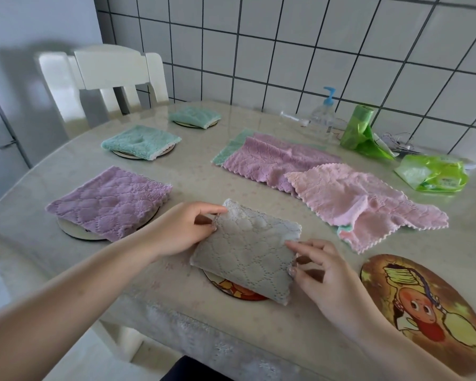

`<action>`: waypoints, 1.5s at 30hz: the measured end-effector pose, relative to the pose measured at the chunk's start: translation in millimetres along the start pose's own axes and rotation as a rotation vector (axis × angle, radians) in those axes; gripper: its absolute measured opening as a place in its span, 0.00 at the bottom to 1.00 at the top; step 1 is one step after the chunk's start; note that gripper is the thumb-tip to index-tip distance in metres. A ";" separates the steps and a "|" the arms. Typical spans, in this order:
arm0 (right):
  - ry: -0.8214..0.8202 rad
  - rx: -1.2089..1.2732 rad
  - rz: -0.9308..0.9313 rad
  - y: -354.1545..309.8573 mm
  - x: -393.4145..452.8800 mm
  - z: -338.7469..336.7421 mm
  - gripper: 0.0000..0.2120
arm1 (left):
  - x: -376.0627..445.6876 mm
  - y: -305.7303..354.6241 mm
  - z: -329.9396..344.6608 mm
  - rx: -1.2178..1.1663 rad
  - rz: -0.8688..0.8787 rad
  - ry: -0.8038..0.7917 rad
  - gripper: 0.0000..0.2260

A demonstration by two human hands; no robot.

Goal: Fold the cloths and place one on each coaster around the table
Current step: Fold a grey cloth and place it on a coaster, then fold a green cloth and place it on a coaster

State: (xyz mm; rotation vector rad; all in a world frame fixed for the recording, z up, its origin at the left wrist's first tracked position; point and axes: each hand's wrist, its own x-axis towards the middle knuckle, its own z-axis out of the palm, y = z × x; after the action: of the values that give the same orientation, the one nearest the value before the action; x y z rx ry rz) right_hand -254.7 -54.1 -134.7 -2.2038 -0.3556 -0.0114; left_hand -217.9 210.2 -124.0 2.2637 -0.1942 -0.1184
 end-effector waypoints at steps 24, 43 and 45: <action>-0.128 -0.697 -0.002 36.1 16.1 -57.4 0.26 | 82.4 69.3 69.8 0.695 0.435 -0.139 0.18; 0.187 -0.498 0.039 39.4 25.1 -115.2 0.23 | 137.0 87.5 102.0 0.738 0.618 -0.267 0.19; 0.229 -0.423 0.012 32.1 23.3 -123.1 0.22 | 132.6 94.8 102.4 0.744 0.610 -0.269 0.19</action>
State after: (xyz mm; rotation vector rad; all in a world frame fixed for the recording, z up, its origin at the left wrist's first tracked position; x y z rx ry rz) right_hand -209.6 -162.8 -80.9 -2.5875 -0.2255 -0.3587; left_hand -112.4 49.2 -120.0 2.7824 -1.2275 -0.0224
